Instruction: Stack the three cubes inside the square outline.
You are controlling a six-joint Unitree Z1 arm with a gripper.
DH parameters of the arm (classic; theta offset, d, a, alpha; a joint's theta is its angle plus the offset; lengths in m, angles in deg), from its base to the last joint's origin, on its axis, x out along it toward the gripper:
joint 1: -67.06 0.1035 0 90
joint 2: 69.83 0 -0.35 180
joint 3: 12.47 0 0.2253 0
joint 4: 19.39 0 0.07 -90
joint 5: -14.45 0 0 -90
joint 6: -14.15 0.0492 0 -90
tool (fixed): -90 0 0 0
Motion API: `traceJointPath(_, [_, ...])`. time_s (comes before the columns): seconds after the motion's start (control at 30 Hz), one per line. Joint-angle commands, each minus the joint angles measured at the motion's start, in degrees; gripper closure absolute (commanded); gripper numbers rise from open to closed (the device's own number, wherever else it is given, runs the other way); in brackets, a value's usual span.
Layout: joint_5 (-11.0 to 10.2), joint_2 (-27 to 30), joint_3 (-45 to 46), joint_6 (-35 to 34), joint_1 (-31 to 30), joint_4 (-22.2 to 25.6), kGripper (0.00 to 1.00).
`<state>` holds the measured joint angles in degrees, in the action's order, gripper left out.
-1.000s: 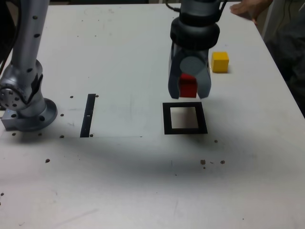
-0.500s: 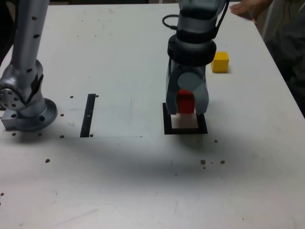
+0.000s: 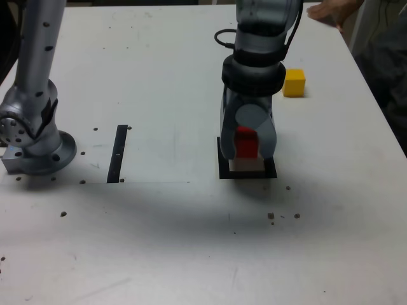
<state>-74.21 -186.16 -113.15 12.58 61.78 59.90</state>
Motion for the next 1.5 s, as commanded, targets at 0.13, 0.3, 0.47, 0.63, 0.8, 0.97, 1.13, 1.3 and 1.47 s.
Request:
traceJointPath(0.13, [0.3, -1.2, 0.1, -0.1, -0.1, -0.9, 0.6])
traceJointPath(0.3, [0.4, -1.6, 0.2, 0.2, -0.1, -1.3, 0.35])
traceJointPath(0.47, [0.5, -1.5, 0.6, 0.6, -0.1, -1.5, 0.03])
traceJointPath(0.63, [0.5, -1.2, 0.8, 0.6, -0.1, -1.5, 0.02])
traceJointPath(0.8, [-0.1, -0.5, 0.6, 0.6, -0.1, -0.7, 0.02])
traceJointPath(0.97, [-2.8, 1.4, -0.3, 0.8, 0.1, 1.5, 0.02])
traceJointPath(1.13, [-5.5, 2.0, -2.6, 2.9, 1.8, 3.3, 0.03])
traceJointPath(1.3, [-7.5, 0.2, -7.1, 6.3, 4.4, 6.4, 0.04])
traceJointPath(1.47, [-8.3, -2.4, -12.3, 10.9, 7.1, 7.1, 0.05])
